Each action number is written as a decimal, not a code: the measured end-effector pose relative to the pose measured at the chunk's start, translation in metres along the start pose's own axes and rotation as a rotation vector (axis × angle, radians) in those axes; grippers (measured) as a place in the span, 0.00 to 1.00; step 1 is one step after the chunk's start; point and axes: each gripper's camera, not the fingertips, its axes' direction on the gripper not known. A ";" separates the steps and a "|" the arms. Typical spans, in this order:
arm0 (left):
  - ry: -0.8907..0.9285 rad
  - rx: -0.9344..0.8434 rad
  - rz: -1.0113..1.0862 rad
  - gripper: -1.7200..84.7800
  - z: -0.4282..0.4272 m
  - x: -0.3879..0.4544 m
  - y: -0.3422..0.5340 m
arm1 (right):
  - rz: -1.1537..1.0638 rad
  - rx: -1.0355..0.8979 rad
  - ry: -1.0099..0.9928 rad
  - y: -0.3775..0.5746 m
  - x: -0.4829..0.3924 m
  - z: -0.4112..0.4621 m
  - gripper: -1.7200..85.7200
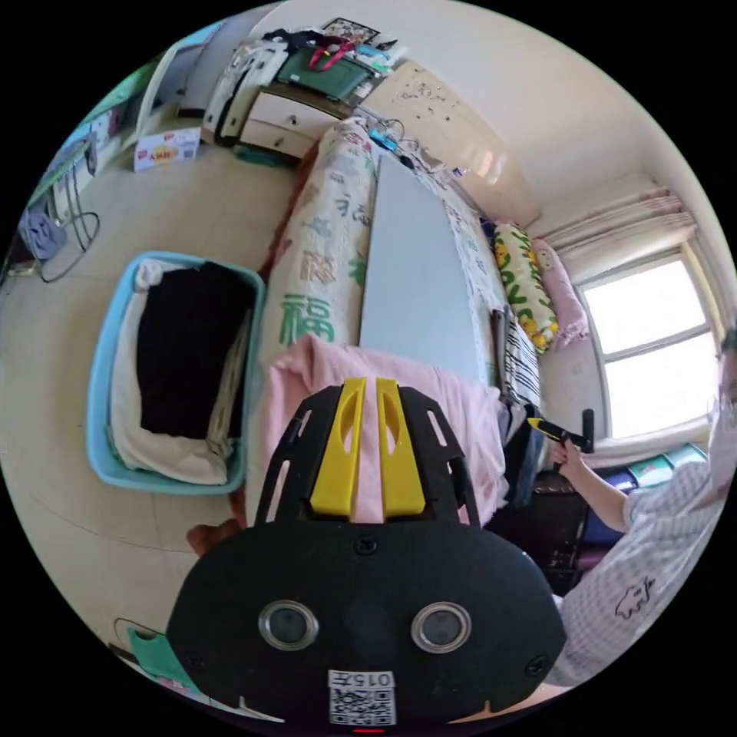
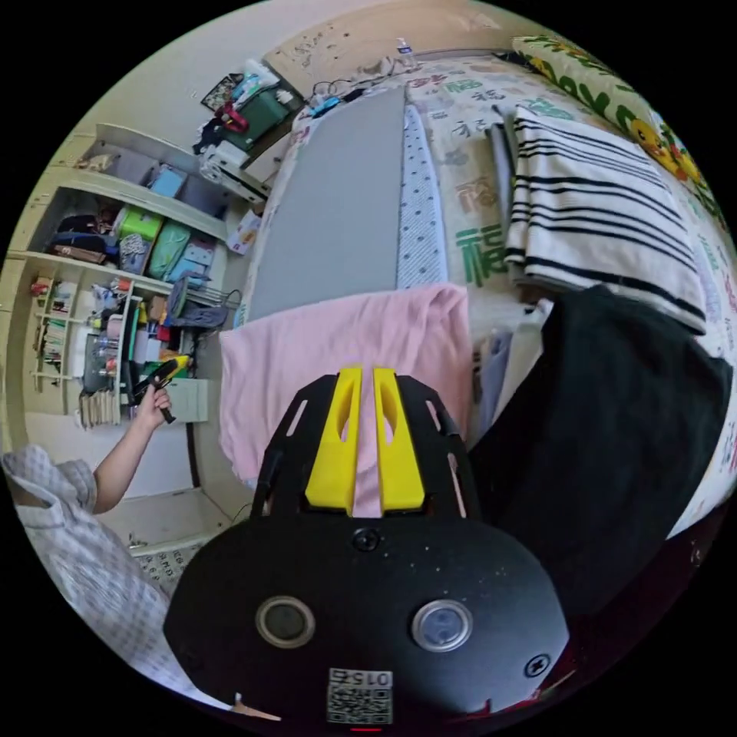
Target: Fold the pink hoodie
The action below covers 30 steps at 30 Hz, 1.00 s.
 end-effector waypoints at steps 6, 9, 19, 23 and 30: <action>0.047 -0.159 -0.165 0.11 0.022 0.008 0.078 | 0.190 -0.153 -0.121 0.075 -0.033 0.123 0.11; 0.068 -0.156 -0.265 0.12 0.027 0.004 0.093 | 0.262 -0.140 -0.178 0.078 -0.044 0.159 0.12; 0.069 -0.219 -0.316 0.08 0.025 -0.003 0.069 | 0.311 -0.206 -0.215 0.053 -0.081 0.205 0.07; 0.302 -0.020 -0.239 0.06 -0.025 0.009 0.013 | 0.200 -0.017 -0.351 -0.015 -0.125 0.134 0.05; 0.426 0.381 0.106 0.10 -0.064 0.059 -0.183 | -0.080 0.402 -0.256 -0.260 -0.231 0.057 0.08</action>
